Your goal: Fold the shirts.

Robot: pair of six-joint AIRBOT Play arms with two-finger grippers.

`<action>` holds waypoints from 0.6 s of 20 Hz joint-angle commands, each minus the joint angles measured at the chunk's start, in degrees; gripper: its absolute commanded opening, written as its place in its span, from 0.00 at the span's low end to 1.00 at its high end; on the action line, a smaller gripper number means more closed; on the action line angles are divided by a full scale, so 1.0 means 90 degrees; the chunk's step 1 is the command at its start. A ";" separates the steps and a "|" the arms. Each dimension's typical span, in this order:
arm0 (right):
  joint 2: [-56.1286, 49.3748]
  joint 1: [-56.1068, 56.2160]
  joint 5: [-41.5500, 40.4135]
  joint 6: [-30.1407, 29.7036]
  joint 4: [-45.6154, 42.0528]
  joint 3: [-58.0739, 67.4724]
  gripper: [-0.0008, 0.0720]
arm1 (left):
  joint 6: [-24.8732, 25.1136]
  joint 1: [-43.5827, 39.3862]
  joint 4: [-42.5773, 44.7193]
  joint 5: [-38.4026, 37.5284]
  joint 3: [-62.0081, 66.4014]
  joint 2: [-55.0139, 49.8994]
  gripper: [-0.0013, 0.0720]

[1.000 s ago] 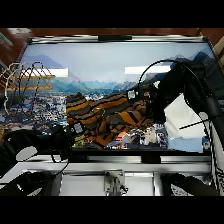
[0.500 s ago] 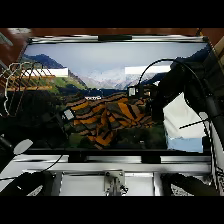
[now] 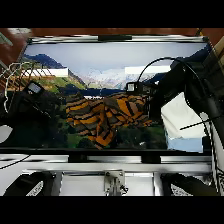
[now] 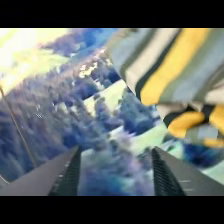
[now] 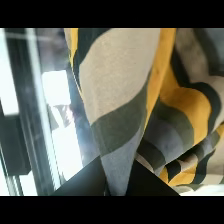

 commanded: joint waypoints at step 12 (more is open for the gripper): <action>0.0464 0.0027 0.0690 0.2562 0.0804 0.0005 0.08 | -0.4386 -0.2710 -0.2943 0.3769 -0.1073 -0.1348 0.89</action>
